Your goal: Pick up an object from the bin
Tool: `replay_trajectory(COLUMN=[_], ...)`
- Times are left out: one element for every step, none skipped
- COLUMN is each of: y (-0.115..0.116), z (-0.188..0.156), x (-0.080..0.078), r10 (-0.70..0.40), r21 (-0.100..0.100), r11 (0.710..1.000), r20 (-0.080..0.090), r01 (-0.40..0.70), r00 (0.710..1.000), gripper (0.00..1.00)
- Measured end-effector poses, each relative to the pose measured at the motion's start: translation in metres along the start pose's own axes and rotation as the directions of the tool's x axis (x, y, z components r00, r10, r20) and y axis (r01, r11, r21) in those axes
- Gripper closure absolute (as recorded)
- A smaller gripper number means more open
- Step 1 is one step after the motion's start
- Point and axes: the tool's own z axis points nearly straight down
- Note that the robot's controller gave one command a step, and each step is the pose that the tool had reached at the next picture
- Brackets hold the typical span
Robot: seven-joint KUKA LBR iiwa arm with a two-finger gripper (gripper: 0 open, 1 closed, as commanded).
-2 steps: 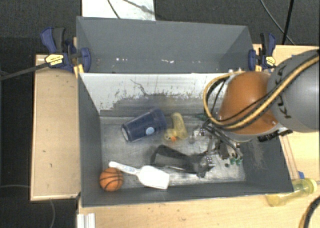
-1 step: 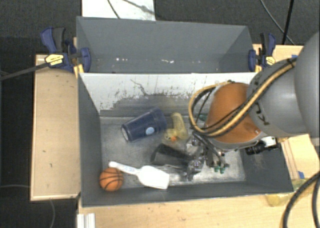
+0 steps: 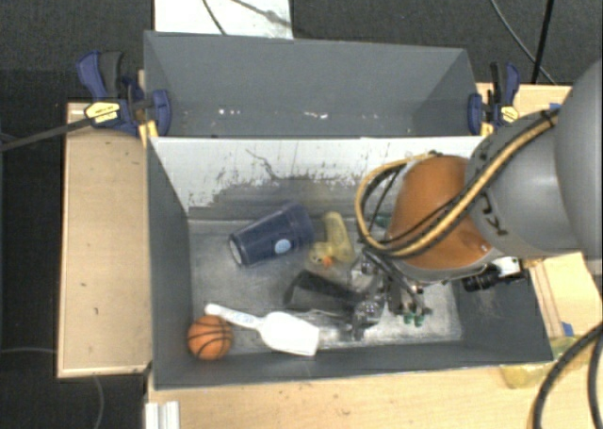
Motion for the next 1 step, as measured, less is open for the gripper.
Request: replay_trajectory(y=[0.0074], z=[-0.1577], x=[0.0027], r10=[0.020], r21=[-0.002], r11=[1.000], r20=[0.013], r01=[-0.020], r00=[1.000], gripper=[1.00])
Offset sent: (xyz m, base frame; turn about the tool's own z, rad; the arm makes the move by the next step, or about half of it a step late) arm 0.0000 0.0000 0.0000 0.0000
